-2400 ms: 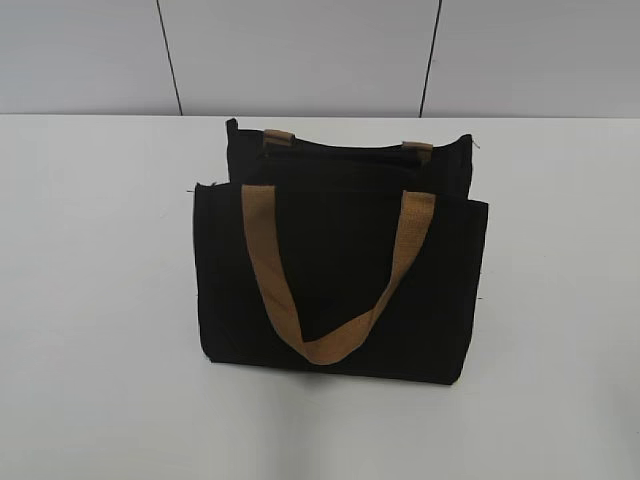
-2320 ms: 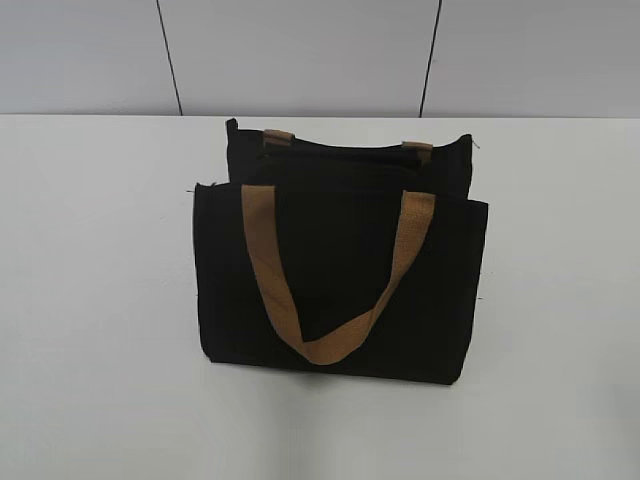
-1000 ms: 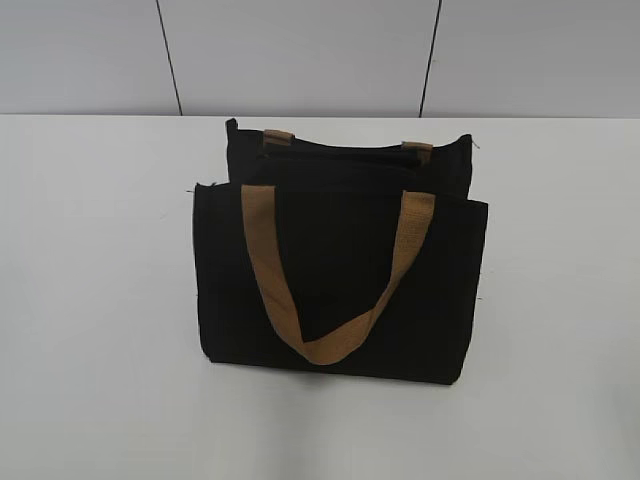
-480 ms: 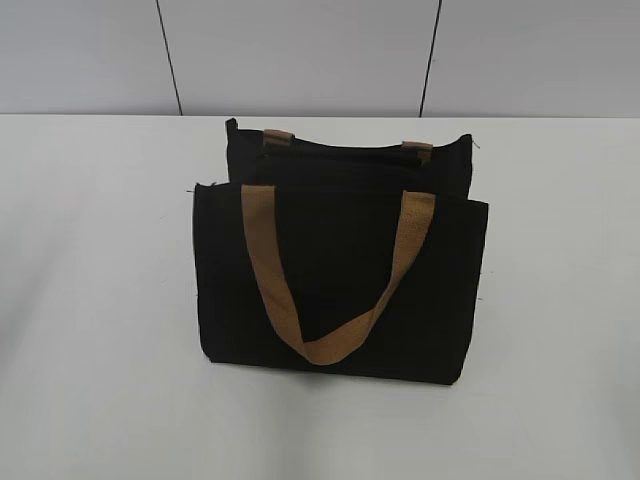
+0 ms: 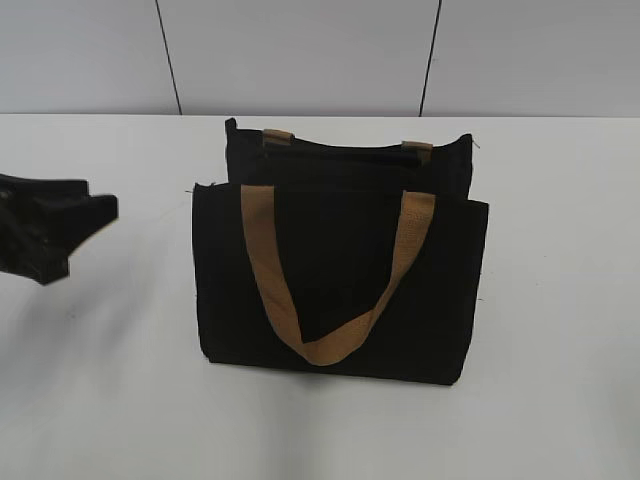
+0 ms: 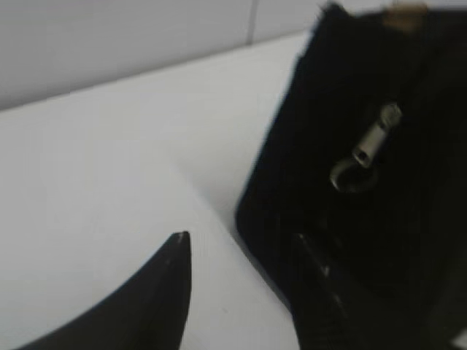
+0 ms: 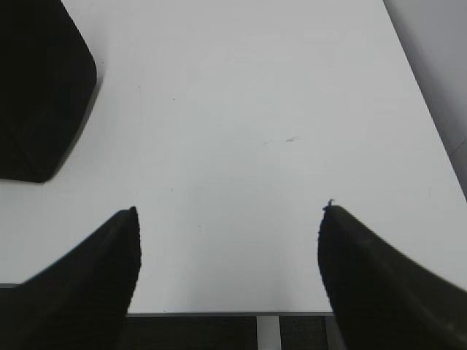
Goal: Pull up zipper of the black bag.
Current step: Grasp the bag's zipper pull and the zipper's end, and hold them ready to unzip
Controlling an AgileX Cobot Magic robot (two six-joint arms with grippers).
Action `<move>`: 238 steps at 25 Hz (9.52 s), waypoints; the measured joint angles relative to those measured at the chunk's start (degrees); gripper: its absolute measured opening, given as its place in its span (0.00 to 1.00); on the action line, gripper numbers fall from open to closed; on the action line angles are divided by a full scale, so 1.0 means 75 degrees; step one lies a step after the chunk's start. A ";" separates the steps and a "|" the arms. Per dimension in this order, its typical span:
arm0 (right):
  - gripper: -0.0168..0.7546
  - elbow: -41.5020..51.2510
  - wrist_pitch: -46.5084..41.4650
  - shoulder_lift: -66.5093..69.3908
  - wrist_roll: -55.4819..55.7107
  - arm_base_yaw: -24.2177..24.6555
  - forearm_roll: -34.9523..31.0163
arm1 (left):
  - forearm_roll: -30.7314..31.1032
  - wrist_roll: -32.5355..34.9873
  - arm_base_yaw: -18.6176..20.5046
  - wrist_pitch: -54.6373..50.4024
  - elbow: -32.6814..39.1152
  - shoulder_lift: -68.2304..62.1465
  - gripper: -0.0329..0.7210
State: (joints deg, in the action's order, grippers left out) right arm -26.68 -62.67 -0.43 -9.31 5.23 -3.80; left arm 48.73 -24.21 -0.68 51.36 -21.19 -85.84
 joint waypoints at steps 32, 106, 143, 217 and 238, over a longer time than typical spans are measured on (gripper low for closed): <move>0.77 0.0000 0.0000 0.0000 0.0000 0.0000 -0.0006 | 0.2968 0.0213 -0.0770 0.2366 -0.3441 -0.4993 0.46; 0.77 -0.3177 0.1401 0.7656 -0.0382 -0.2312 -0.1782 | 0.3153 -0.3857 -0.1442 -0.2167 -0.3069 0.0815 0.07; 0.37 -0.6525 0.5161 1.3372 0.0849 -0.6414 -0.2100 | 0.2565 -0.3865 -0.1448 -0.1834 -0.3075 0.0506 0.07; 0.00 -0.7759 0.0851 1.3351 -0.0177 -0.4939 -0.2351 | 0.4998 -0.6286 -0.1490 -0.3471 -0.2454 0.0817 0.07; 0.00 -0.7772 -0.0775 1.2763 -0.0206 -0.4005 -0.0331 | 0.5026 -0.6286 -0.1513 -0.3548 -0.2454 0.0817 0.07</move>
State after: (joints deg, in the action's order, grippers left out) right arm -84.97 -68.49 95.29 -10.86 -24.80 -6.28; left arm 86.42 -71.35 -12.03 24.75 -39.59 -79.71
